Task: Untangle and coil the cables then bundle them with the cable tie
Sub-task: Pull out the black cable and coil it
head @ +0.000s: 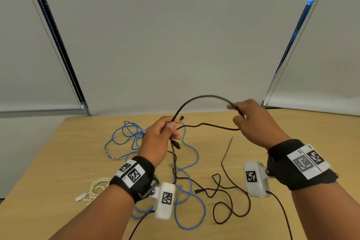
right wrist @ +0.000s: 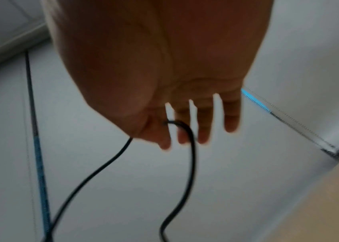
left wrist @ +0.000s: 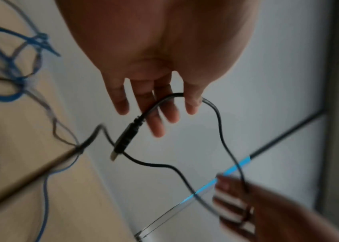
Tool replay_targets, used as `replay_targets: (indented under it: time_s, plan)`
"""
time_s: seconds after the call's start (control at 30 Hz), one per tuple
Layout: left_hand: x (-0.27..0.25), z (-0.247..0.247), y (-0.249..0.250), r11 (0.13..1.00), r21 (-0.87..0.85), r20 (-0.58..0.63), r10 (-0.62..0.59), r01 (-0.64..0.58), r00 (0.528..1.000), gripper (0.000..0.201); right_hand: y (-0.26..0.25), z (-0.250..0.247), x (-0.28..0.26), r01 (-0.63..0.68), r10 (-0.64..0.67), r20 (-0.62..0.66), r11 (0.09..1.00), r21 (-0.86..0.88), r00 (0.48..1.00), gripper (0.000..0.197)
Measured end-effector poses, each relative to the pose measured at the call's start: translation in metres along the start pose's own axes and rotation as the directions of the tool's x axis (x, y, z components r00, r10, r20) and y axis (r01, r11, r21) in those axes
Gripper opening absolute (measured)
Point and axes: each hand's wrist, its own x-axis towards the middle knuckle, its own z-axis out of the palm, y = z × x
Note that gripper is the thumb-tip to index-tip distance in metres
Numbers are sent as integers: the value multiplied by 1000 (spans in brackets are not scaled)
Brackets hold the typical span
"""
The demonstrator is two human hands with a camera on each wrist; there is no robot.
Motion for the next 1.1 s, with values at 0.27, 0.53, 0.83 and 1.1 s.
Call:
replay_targets:
  time_s: [0.27,0.53,0.83,1.1]
  plan:
    - [-6,12,12,962,264,145,26,-64,989,20,-43,-9,-4,246,-241,-377,969,-35,894,72]
    - [-5,0,34,999,29,146,35,-40,989,19,-37,16,-1,200,-148,234,954,-221,961,14]
    - [-11,-15,33,999,27,146,-30,26,989,21,-41,41,-1,342,-277,373,932,-121,886,50]
    - [-14,-30,53,680,-693,217,-118,238,969,32,-21,73,-9,237,-243,389,969,66,888,8]
